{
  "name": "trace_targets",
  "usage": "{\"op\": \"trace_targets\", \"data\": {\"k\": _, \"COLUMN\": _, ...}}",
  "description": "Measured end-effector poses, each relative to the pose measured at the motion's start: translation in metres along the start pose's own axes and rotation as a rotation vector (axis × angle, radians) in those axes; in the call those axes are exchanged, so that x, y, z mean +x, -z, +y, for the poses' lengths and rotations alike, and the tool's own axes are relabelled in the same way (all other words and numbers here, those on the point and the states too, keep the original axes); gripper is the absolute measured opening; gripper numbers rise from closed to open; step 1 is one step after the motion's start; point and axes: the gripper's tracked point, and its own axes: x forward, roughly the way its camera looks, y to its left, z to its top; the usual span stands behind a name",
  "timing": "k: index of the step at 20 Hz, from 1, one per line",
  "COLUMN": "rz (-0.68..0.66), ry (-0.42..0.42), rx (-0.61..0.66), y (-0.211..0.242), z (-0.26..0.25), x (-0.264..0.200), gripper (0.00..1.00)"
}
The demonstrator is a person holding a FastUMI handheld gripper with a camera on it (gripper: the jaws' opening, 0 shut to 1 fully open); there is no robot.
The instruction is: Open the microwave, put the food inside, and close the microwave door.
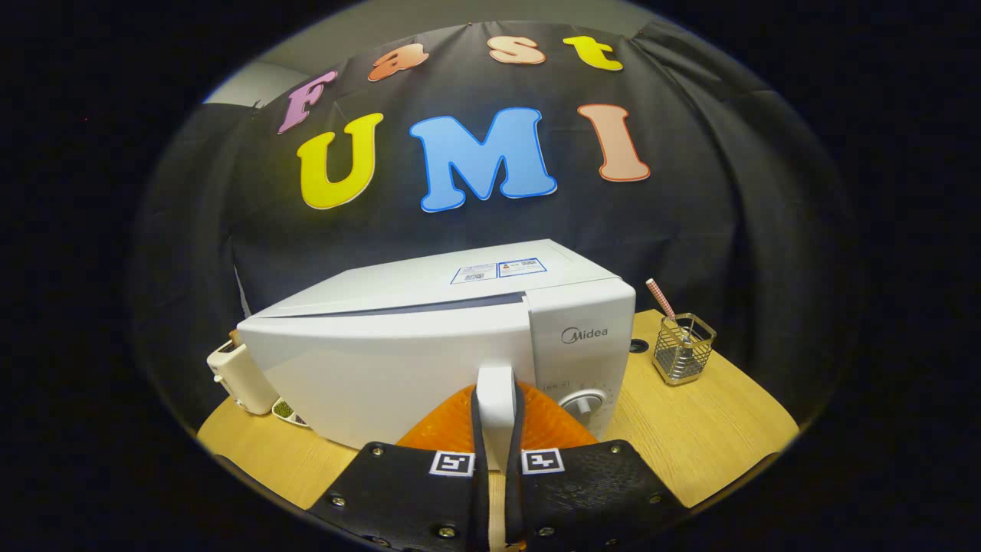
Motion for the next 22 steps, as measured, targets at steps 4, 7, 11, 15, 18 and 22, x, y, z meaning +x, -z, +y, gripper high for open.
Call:
{"op": "trace_targets", "data": {"k": 4, "rz": 0.004, "ry": -0.008, "rx": -0.008, "y": 0.009, "z": 0.008, "x": -0.031, "gripper": 0.08}}
{"op": "trace_targets", "data": {"k": 7, "rz": -0.008, "ry": 0.018, "rx": 0.010, "y": 0.015, "z": 0.016, "x": -0.050, "gripper": 0.08}}
{"op": "trace_targets", "data": {"k": 11, "rz": -0.055, "ry": 0.030, "rx": 0.046, "y": 0.027, "z": 0.032, "x": -0.079, "gripper": 0.08}}
{"op": "trace_targets", "data": {"k": 15, "rz": -0.109, "ry": 0.017, "rx": 0.087, "y": 0.036, "z": 0.050, "x": -0.106, "gripper": 0.09}}
{"op": "trace_targets", "data": {"k": 18, "rz": -0.134, "ry": -0.007, "rx": 0.126, "y": 0.043, "z": 0.066, "x": -0.123, "gripper": 0.10}}
{"op": "trace_targets", "data": {"k": 22, "rz": -0.131, "ry": -0.061, "rx": 0.161, "y": 0.054, "z": 0.091, "x": -0.144, "gripper": 0.11}}
